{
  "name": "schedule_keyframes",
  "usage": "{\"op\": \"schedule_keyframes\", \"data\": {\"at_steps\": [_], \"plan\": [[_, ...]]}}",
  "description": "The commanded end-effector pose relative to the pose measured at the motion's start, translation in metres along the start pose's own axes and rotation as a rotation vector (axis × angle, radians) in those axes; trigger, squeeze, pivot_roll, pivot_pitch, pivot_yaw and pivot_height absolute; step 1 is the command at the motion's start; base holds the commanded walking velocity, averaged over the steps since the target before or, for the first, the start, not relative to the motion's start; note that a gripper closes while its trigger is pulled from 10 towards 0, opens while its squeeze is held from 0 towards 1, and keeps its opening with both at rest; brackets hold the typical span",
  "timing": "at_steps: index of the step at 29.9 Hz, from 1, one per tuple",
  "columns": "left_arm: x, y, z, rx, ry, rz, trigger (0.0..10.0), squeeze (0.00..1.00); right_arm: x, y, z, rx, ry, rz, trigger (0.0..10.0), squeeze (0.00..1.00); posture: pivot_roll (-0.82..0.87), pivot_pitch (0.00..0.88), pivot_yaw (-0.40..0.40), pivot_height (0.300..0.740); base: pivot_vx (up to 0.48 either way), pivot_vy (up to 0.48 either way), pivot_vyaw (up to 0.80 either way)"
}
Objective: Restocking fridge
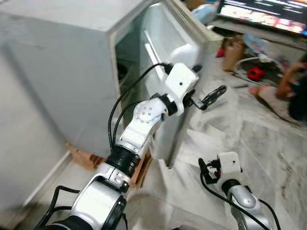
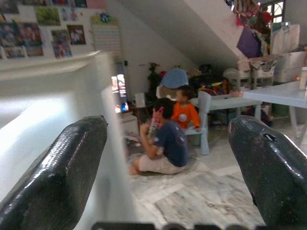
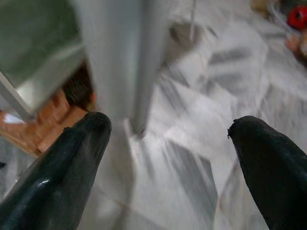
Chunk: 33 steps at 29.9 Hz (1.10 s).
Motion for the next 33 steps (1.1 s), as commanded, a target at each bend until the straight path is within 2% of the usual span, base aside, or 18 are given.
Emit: {"op": "schedule_keyframes", "data": {"at_steps": [1, 2, 3, 4, 5, 6, 8, 9, 10, 11, 15, 20, 21, 22, 24, 28, 29, 33], "plan": [[-0.01, 0.003, 0.001, 0.027, 0.044, -0.02, 10.0, 0.0, -0.002, -0.002, -0.002, 0.005, 0.0, 0.001, 10.0, 0.0, -0.04, 0.0, -0.041, 0.74, 0.0, 0.0, 0.0], [-0.003, 0.0, 0.014, 0.018, 0.094, -0.011, 10.0, 0.0, -0.003, -0.005, -0.002, 0.002, 0.001, 0.005, 10.0, 0.0, -0.04, 0.0, -0.041, 0.74, 0.0, 0.0, 0.0], [0.012, -0.005, 0.035, 0.007, 0.167, 0.008, 10.0, 0.0, -0.004, -0.008, -0.003, -0.001, 0.003, 0.009, 10.0, 0.0, -0.04, 0.001, -0.042, 0.74, 0.0, 0.0, 0.0], [0.012, -0.005, 0.035, 0.007, 0.167, 0.008, 10.0, 0.0, -0.004, -0.008, -0.003, -0.001, 0.003, 0.009, 10.0, 0.0, -0.04, 0.001, -0.042, 0.74, 0.0, 0.0, 0.0], [0.031, -0.01, 0.053, -0.002, 0.238, 0.044, 10.0, 0.0, -0.005, -0.008, -0.004, -0.001, 0.002, -0.005, 10.0, 0.0, -0.04, 0.001, -0.042, 0.74, 0.0, 0.0, 0.0], [0.031, -0.01, 0.053, -0.002, 0.238, 0.044, 10.0, 0.0, -0.005, -0.008, -0.004, -0.001, 0.002, -0.005, 10.0, 0.0, -0.04, 0.001, -0.042, 0.74, 0.0, 0.0, 0.0], [0.065, -0.025, 0.071, -0.062, 0.31, 0.116, 10.0, 0.0, -0.009, -0.004, -0.006, 0.01, -0.001, -0.045, 10.0, 0.0, -0.02, 0.006, -0.046, 0.74, 0.0, 0.0, 0.0], [0.074, -0.032, 0.075, -0.053, 0.336, 0.136, 10.0, 0.0, -0.01, -0.003, -0.006, 0.01, -0.001, -0.049, 10.0, 0.0, -0.02, 0.007, -0.05, 0.74, 0.0, 0.0, 0.0], [0.074, -0.032, 0.075, -0.053, 0.336, 0.136, 10.0, 0.0, -0.01, -0.003, -0.006, 0.01, -0.001, -0.049, 10.0, 0.0, -0.02, 0.007, -0.05, 0.74, 0.0, 0.0, 0.0], [0.09, -0.047, 0.081, -0.031, 0.382, 0.174, 10.0, 0.0, -0.014, 0.001, -0.005, 0.008, 0.003, -0.057, 10.0, 0.0, -0.02, 0.006, -0.055, 0.74, 0.0, -0.326, 0.0], [0.13, -0.076, 0.083, -0.046, 0.442, 0.274, 10.0, 0.0, -0.018, 0.027, 0.002, 0.017, 0.018, -0.127, 10.0, 0.0, -0.01, 0.013, -0.053, 0.74, 0.0, -0.446, 0.0], [0.158, -0.082, 0.079, -0.082, 0.449, 0.326, 10.0, 0.0, -0.024, 0.039, 0.006, 0.022, 0.028, -0.165, 10.0, 0.0, 0.01, 0.025, -0.044, 0.74, 0.0, -0.461, 0.0], [0.171, -0.083, 0.081, -0.093, 0.476, 0.355, 10.0, 0.0, -0.028, 0.047, 0.006, 0.016, 0.011, -0.189, 10.0, 0.0, 0.02, 0.033, -0.032, 0.74, 0.0, -0.465, 0.0], [0.171, -0.083, 0.081, -0.093, 0.476, 0.355, 10.0, 0.0, -0.028, 0.047, 0.006, 0.016, 0.011, -0.189, 10.0, 0.0, 0.02, 0.033, -0.032, 0.74, 0.0, -0.465, 0.0], [0.192, -0.08, 0.08, -0.107, 0.5, 0.388, 10.0, 0.0, -0.031, 0.061, 0.005, -0.006, -0.017, -0.232, 10.0, 0.0, 0.01, 0.044, -0.032, 0.74, 0.0, -0.461, 0.0], [0.207, -0.074, 0.08, -0.129, 0.511, 0.377, 10.0, 0.0, -0.032, 0.071, 0.007, -0.012, -0.019, -0.261, 10.0, 0.0, 0.01, 0.048, -0.04, 0.74, 0.0, -0.456, 0.0], [0.22, -0.071, 0.082, -0.17, 0.541, 0.376, 10.0, 0.0, -0.033, 0.088, 0.018, 0.003, 0.004, -0.3, 10.0, 0.0, 0.01, 0.035, -0.05, 0.74, 0.0, -0.446, -0.48], [0.226, -0.077, 0.081, -0.16, 0.588, 0.386, 10.0, 0.0, -0.033, 0.105, 0.034, 0.056, 0.043, -0.347, 10.0, 0.0, 0.0, 0.018, -0.054, 0.74, 0.0, -0.446, -0.72]]}}
Point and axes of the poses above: a point about 5 cm out from each wrist's last joint towards the gripper, its own x axis pointing back from the gripper into the wrist, its own y axis along the axis of the wrist's last joint, z = x × y, the point moved 5 cm from there along -x, pointing out of the wrist towards the gripper
